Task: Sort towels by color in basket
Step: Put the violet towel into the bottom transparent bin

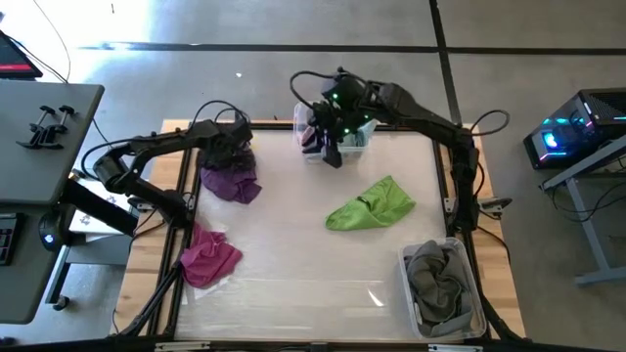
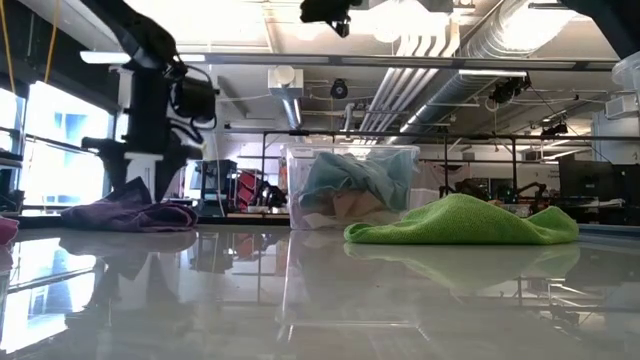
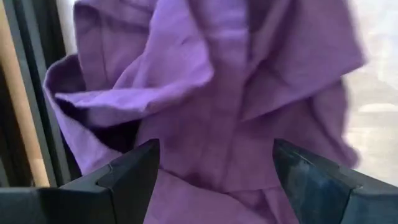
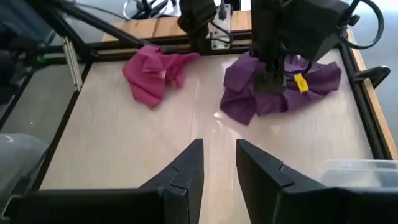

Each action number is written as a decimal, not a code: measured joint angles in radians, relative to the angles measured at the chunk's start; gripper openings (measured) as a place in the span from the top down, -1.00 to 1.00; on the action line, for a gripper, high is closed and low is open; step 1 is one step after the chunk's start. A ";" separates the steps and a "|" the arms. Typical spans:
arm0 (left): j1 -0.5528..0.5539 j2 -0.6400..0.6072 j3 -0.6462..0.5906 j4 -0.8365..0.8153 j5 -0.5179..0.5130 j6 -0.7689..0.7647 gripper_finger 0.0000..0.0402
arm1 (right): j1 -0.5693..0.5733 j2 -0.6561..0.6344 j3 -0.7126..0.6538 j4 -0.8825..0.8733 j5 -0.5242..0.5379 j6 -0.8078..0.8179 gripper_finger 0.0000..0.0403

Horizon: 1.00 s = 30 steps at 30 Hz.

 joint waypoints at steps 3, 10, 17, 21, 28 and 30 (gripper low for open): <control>0.000 0.001 -0.040 0.016 -0.011 0.002 -0.48 | 0.000 0.000 0.000 0.008 0.000 -0.003 0.56; 0.003 0.009 -0.168 0.264 0.056 0.019 -0.47 | 0.002 0.000 0.000 -0.015 0.005 0.012 0.56; -0.028 0.007 -0.194 0.320 0.066 0.113 -0.02 | 0.060 -0.002 0.000 -0.058 0.140 0.034 0.56; -0.055 -0.009 -0.194 0.331 0.096 0.199 0.49 | 0.077 -0.005 0.000 -0.074 0.149 0.012 0.56; -0.154 -0.178 -0.197 0.281 0.174 0.236 0.89 | 0.107 -0.021 0.000 -0.209 0.214 0.096 0.56; -0.209 -0.265 -0.188 0.229 0.148 0.206 0.88 | 0.146 -0.021 0.000 -0.212 0.243 0.096 0.56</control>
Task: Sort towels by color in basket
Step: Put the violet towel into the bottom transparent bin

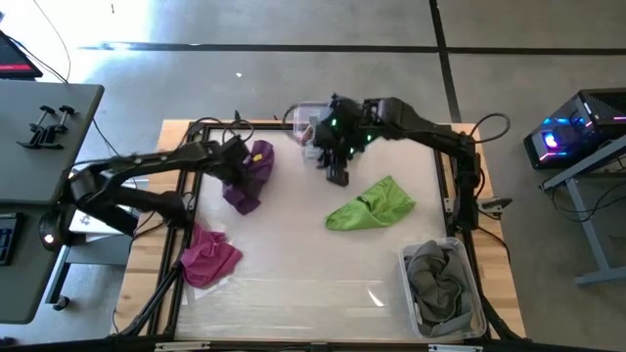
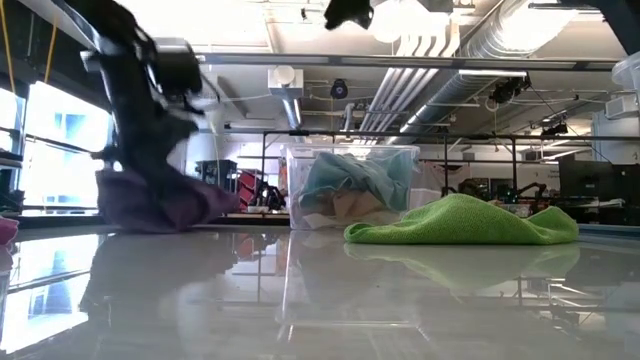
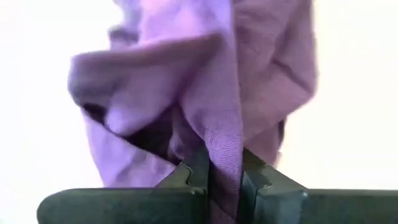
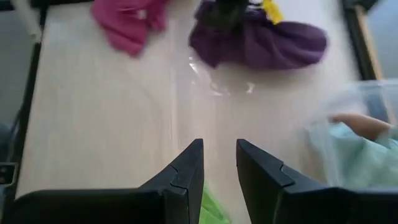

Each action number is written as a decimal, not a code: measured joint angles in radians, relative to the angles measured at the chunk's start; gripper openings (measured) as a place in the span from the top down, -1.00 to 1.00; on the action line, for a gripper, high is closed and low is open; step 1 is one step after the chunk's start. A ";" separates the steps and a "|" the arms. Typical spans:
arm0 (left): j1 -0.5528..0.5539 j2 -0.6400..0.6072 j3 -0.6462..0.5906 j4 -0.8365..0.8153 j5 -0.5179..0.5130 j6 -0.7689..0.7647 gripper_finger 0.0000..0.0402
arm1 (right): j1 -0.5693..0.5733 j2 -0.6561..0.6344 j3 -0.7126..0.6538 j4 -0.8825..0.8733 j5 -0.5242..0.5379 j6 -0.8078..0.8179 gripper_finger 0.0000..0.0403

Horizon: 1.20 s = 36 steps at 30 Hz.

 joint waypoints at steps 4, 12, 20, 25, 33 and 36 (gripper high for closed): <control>-0.120 -0.185 0.044 -0.060 -0.049 -0.027 0.96 | 0.091 0.011 0.000 0.055 0.027 0.036 0.56; -0.332 -0.462 0.078 0.052 -0.033 -0.023 0.98 | 0.281 0.055 0.000 0.127 0.310 0.256 0.56; -0.520 -0.533 0.078 0.263 -0.053 -0.022 0.98 | 0.437 0.155 -0.001 0.241 0.542 0.480 0.55; -0.595 -0.489 0.078 0.397 -0.119 -0.029 0.98 | 0.407 0.156 0.017 0.450 0.411 0.463 0.39; -0.678 -0.377 0.080 0.610 -0.204 -0.116 0.98 | 0.374 0.104 0.048 0.647 0.326 0.089 -0.16; -0.689 -0.328 0.088 0.648 -0.205 -0.134 0.98 | 0.368 0.089 0.048 0.639 0.405 -0.062 -0.33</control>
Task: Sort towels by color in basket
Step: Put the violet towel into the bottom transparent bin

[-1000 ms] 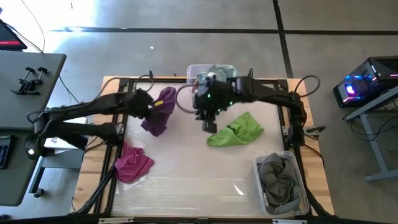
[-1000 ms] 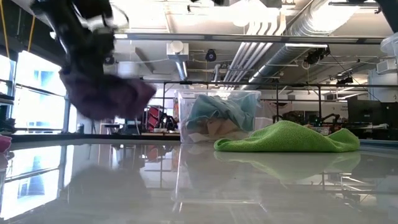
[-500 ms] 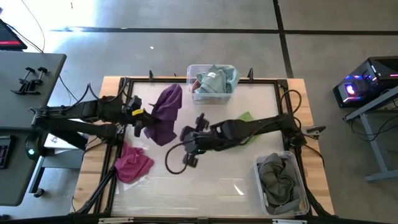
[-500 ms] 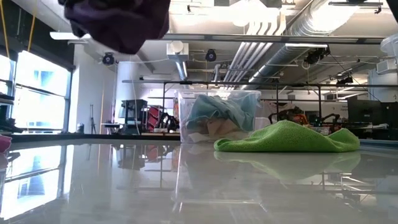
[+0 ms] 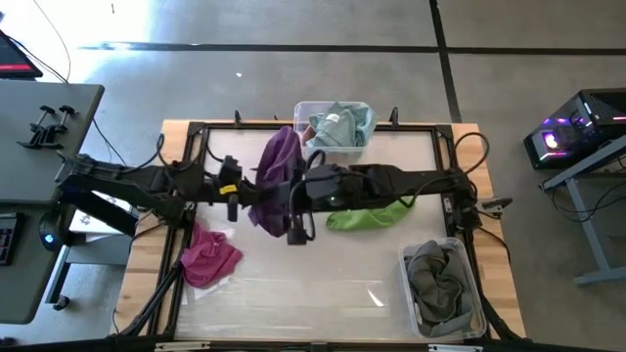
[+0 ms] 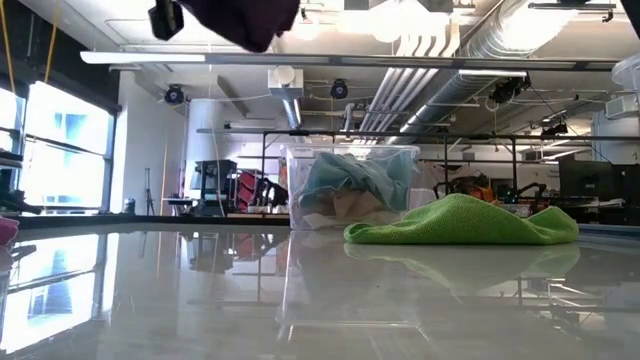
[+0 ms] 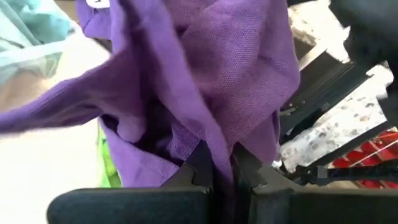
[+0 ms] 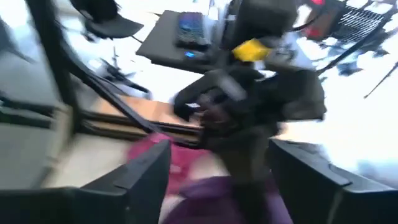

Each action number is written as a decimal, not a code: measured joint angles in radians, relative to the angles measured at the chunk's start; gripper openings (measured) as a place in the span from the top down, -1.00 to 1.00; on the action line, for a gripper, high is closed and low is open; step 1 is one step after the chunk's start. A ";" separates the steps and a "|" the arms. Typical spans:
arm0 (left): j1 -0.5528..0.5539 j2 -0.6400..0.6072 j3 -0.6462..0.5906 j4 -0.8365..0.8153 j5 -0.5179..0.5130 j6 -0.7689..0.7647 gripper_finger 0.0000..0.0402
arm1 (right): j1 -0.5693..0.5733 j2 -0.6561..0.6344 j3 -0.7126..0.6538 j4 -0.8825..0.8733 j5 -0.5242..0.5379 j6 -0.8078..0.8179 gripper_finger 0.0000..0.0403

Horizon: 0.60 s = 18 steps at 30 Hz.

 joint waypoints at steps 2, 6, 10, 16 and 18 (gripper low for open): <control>-0.006 0.038 0.028 0.001 0.010 0.006 0.98 | -0.003 -0.007 0.000 -0.037 0.043 -0.055 -0.39; -0.016 0.113 0.097 0.010 0.068 0.087 0.98 | -0.016 -0.008 0.001 -0.190 0.044 -0.085 -0.41; -0.020 0.168 0.171 0.013 0.115 0.196 0.98 | -0.016 -0.001 -0.015 -0.294 0.042 -0.085 -0.41; -0.018 0.196 0.249 0.019 0.111 0.336 0.98 | -0.015 -0.001 -0.030 -0.319 0.018 0.044 -0.36; -0.018 0.197 0.262 0.017 0.101 0.373 0.98 | -0.016 -0.002 -0.029 -0.317 0.017 0.087 -0.26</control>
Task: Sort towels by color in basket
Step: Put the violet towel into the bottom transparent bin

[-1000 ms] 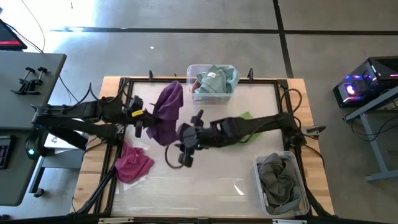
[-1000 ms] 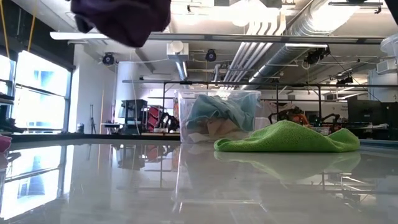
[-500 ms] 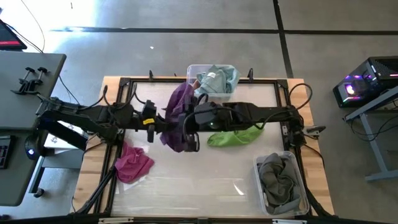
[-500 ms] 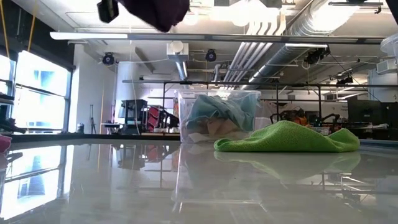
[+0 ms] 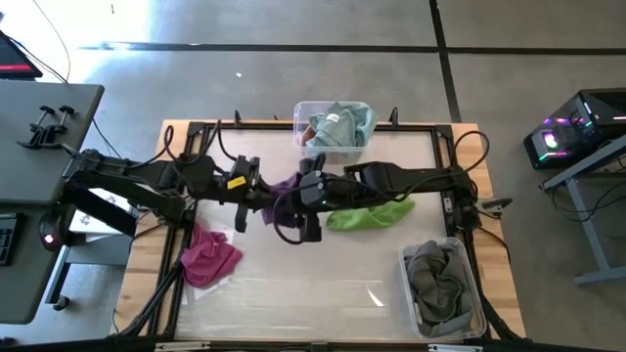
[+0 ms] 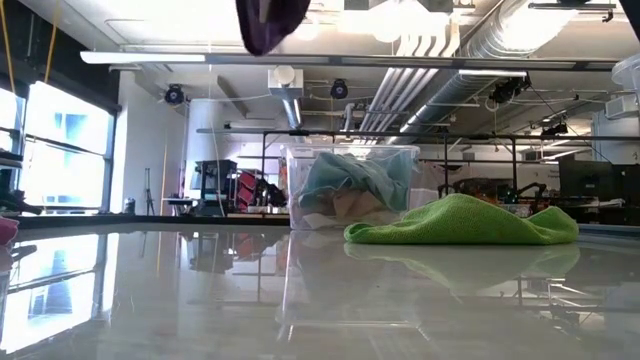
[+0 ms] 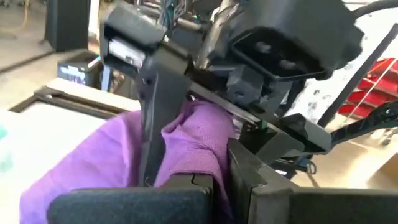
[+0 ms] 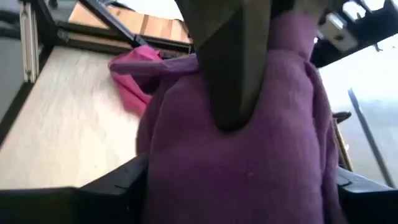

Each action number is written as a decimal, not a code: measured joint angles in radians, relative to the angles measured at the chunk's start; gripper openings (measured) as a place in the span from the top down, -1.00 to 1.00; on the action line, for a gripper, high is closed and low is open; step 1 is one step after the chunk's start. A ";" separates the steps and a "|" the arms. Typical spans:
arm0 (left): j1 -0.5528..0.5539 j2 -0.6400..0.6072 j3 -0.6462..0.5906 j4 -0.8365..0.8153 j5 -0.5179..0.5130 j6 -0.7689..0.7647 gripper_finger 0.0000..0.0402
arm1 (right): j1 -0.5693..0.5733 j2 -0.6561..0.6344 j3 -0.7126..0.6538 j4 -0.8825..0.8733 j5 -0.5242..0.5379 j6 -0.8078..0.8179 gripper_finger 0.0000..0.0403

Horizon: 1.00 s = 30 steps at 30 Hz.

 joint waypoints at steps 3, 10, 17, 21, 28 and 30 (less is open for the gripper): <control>0.000 -0.004 0.006 -0.002 -0.014 0.038 0.97 | 0.000 0.000 0.000 0.001 0.000 0.036 0.00; 0.007 -0.022 0.010 -0.107 -0.056 0.025 0.75 | 0.002 0.002 0.002 -0.052 0.009 0.184 0.86; 0.019 -0.112 0.011 -0.391 -0.092 -0.035 0.45 | 0.073 -0.053 0.026 -0.289 -0.017 0.518 0.77; 0.022 -0.153 0.011 -0.508 -0.158 -0.084 0.43 | 0.153 -0.105 0.028 -0.447 -0.061 0.727 0.89; 0.022 -0.166 0.010 -0.516 -0.179 -0.057 0.43 | 0.339 -0.180 -0.003 -0.577 -0.199 1.115 0.87; 0.022 -0.159 0.010 -0.514 -0.179 -0.043 0.43 | 0.399 -0.189 -0.021 -0.579 -0.204 1.279 0.85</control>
